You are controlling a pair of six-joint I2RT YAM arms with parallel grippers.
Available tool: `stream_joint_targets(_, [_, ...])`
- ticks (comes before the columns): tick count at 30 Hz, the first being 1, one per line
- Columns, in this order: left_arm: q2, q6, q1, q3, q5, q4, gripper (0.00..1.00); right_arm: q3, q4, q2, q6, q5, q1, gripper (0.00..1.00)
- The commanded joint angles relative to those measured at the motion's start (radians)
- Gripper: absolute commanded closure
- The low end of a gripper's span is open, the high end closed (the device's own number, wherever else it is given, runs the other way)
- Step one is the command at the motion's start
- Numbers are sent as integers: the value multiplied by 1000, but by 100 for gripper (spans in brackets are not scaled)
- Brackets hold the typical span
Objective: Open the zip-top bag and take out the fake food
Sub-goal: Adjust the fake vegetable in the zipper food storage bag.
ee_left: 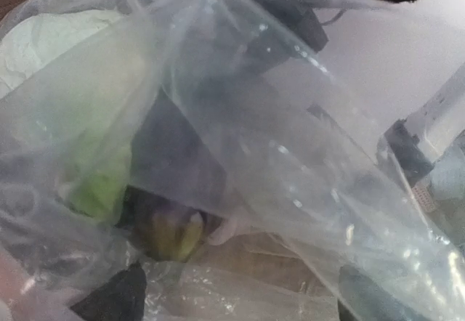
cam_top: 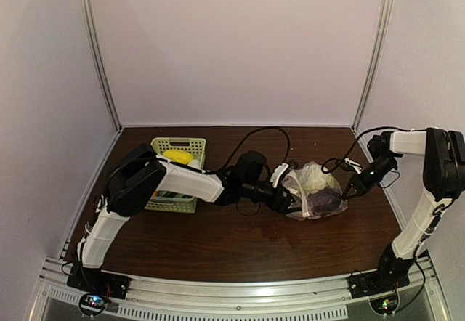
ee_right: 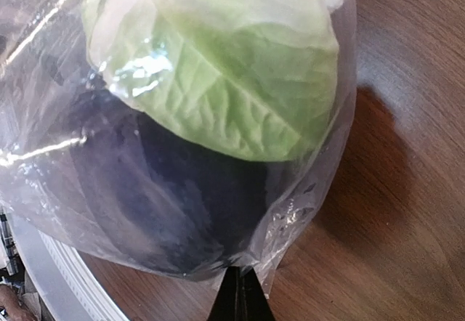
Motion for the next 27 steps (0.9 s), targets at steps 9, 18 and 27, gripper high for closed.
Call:
stream_joint_targets(9, [60, 11, -8, 108, -146, -77, 3, 21, 146, 81, 118, -52, 80, 100])
stream_joint_targets(18, [81, 14, -11, 95, -117, -45, 28, 7, 202, 109, 176, -25, 128, 100])
stream_joint_targets(27, [106, 58, -10, 77, -139, -65, 51, -15, 271, 142, 243, 42, 195, 100])
